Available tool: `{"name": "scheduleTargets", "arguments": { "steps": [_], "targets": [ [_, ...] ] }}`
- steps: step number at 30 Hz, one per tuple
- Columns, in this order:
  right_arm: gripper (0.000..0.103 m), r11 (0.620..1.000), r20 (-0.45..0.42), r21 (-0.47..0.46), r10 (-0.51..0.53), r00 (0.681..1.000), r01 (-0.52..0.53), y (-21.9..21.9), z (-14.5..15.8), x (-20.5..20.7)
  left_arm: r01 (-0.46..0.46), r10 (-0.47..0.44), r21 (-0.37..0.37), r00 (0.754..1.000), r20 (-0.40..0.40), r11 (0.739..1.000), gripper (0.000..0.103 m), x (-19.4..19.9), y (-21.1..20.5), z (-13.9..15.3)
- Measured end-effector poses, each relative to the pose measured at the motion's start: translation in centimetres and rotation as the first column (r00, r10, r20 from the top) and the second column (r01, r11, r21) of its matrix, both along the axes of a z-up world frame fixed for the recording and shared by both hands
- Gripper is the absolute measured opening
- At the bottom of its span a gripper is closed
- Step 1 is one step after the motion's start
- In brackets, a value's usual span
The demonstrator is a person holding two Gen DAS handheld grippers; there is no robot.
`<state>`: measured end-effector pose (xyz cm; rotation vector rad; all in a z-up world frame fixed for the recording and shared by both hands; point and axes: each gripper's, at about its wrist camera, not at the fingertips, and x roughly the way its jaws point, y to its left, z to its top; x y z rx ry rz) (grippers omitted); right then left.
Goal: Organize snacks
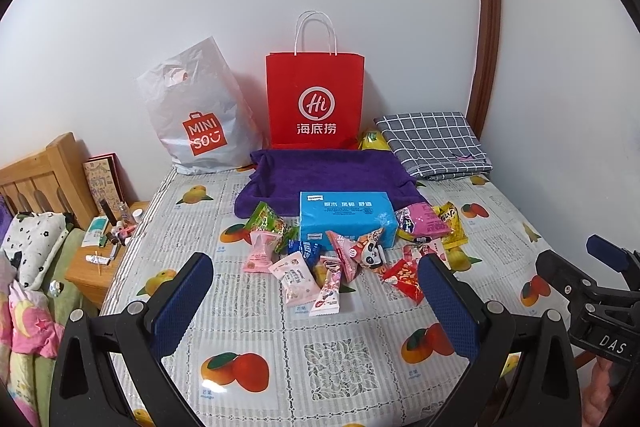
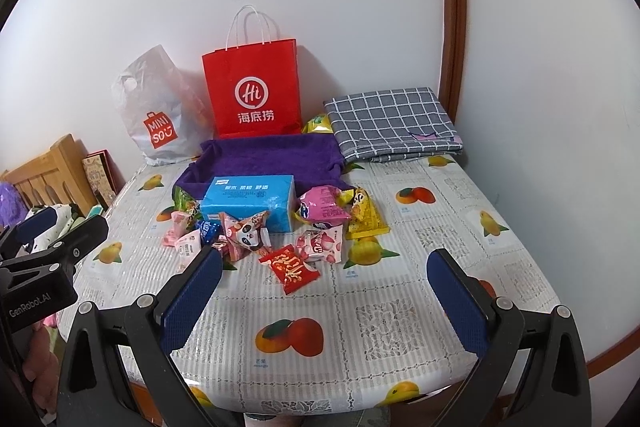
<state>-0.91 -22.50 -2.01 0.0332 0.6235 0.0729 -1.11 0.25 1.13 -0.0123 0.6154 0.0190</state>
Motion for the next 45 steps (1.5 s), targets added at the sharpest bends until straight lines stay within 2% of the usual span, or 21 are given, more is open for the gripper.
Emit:
{"name": "scheduleTargets", "arguments": {
  "steps": [45],
  "targets": [
    [0.101, 1.000, 0.021, 0.014, 0.014, 1.000, -0.015, 0.60, 0.24, -0.89, 0.001, -0.001, -0.008, 1.000, 0.005, 1.000, 0.102, -0.29, 0.11, -0.02]
  ]
}}
